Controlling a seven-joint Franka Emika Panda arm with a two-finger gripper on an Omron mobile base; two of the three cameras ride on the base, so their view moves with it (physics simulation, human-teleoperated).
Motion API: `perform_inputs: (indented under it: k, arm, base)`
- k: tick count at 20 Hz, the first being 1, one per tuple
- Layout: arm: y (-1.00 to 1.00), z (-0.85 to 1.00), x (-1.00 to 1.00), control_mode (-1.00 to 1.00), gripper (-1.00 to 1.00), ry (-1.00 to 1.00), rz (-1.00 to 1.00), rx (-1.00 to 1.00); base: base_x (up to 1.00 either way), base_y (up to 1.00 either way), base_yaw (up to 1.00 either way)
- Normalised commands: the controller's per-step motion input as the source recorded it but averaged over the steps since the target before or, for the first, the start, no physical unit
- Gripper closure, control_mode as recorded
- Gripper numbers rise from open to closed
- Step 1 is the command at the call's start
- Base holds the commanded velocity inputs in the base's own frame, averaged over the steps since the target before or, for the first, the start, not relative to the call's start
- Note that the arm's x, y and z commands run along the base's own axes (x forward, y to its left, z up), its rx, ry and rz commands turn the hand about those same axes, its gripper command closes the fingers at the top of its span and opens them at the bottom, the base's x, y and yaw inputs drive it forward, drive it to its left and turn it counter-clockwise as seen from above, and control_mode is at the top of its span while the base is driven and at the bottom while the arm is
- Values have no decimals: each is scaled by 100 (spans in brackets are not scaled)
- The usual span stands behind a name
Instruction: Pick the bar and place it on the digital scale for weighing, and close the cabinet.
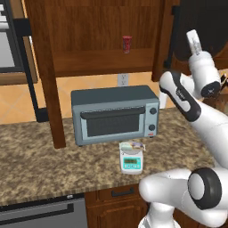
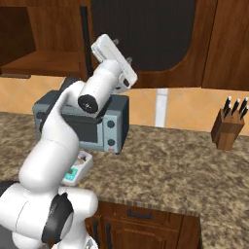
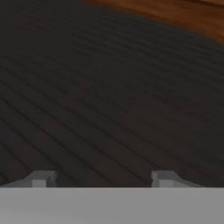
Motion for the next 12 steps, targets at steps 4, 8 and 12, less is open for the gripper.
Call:
perform_inputs:
  k: [4, 8, 12]
  arm:
    - [0, 0, 84, -100, -100, 34, 27, 20]
    - [0, -5, 72, -100, -100, 15, 11, 4]
    - [0, -58, 100, -100, -100, 0, 11, 5]
  base:
    - [0, 0, 0]
    - [0, 0, 0]
    - [0, 0, 0]
